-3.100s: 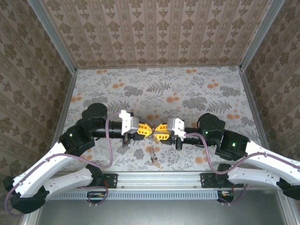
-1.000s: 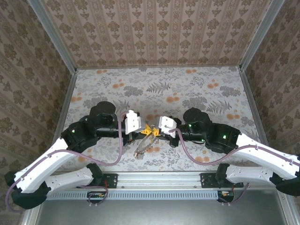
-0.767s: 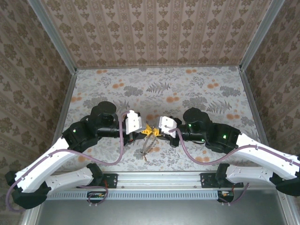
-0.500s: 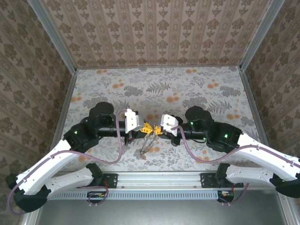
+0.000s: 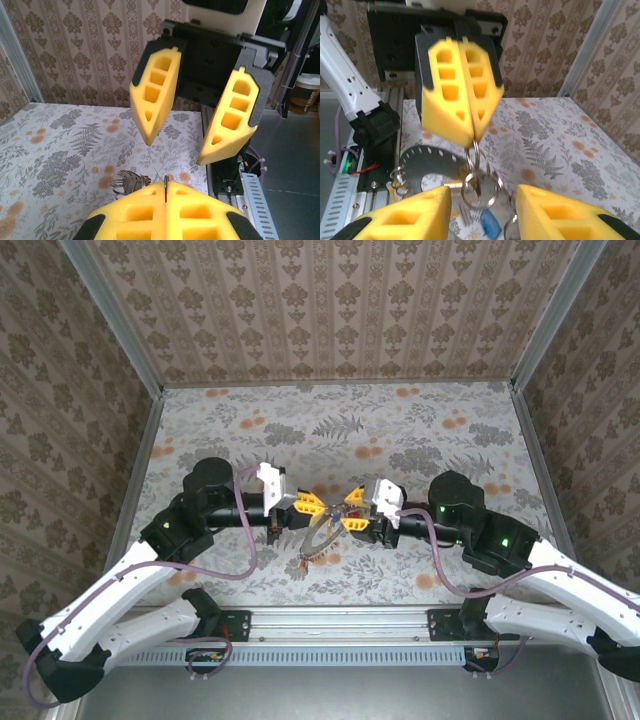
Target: Put the keys on the keyring
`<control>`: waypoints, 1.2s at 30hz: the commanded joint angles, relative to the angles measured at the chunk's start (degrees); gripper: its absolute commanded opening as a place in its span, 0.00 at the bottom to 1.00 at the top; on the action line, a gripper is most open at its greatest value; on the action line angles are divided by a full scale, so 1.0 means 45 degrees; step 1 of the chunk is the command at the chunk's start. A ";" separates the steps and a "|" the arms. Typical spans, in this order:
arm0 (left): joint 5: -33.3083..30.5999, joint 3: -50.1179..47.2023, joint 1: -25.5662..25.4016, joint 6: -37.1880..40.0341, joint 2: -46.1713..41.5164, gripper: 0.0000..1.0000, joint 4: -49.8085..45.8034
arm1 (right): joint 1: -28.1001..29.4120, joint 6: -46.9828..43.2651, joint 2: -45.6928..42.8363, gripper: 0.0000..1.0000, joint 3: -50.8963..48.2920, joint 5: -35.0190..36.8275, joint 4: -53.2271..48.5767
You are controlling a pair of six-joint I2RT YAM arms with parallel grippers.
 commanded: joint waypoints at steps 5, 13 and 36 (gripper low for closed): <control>-0.0452 -0.0085 0.0190 -0.0198 -0.0002 0.00 -0.0266 | -0.0713 0.1692 -0.1412 0.49 -0.1652 0.1861 0.0896; -0.1939 -0.1129 0.0256 -0.0352 0.0341 0.00 -0.0898 | -0.2289 0.2697 -0.1587 0.81 -0.2785 0.2730 0.1071; -0.4300 -0.0536 0.0154 -0.1954 0.8590 0.00 0.3936 | -0.6482 0.4744 -0.2016 1.00 -0.4462 0.3263 0.2278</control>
